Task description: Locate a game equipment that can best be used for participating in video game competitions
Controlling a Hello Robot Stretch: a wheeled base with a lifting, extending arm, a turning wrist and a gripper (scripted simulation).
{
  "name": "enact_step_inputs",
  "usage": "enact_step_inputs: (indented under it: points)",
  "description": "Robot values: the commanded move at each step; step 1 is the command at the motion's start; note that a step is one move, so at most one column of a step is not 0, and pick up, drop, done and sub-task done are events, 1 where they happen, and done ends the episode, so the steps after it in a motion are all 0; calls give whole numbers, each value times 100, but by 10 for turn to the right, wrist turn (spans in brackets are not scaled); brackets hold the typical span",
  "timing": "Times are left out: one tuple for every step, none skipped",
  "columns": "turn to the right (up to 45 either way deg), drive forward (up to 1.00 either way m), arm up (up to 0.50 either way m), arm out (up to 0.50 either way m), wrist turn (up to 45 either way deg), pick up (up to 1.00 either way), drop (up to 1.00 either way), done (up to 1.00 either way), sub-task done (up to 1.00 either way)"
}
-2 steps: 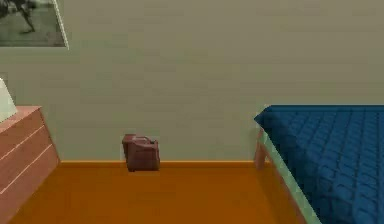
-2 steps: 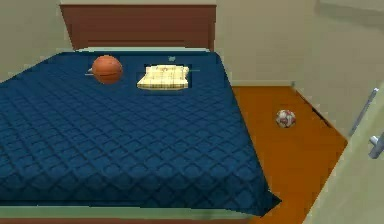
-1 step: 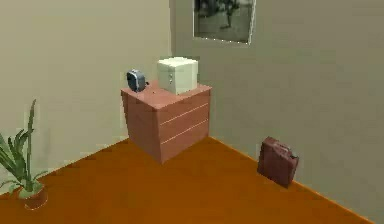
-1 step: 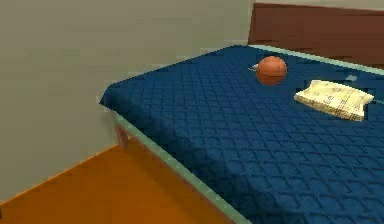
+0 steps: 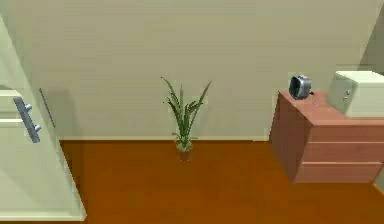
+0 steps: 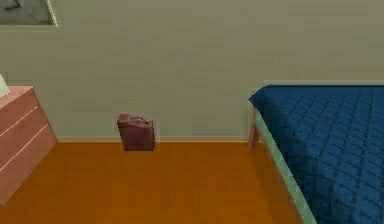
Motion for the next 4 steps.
enact_step_inputs:
  points:
    - [-450,0,0,0,0,0,0,0,0]
    - [-240,0,0,0,0,0,0,0,0]
    - [0,100,0,0,0,0,0,0,0]
    - [0,100,0,0,0,0,0,0,0]
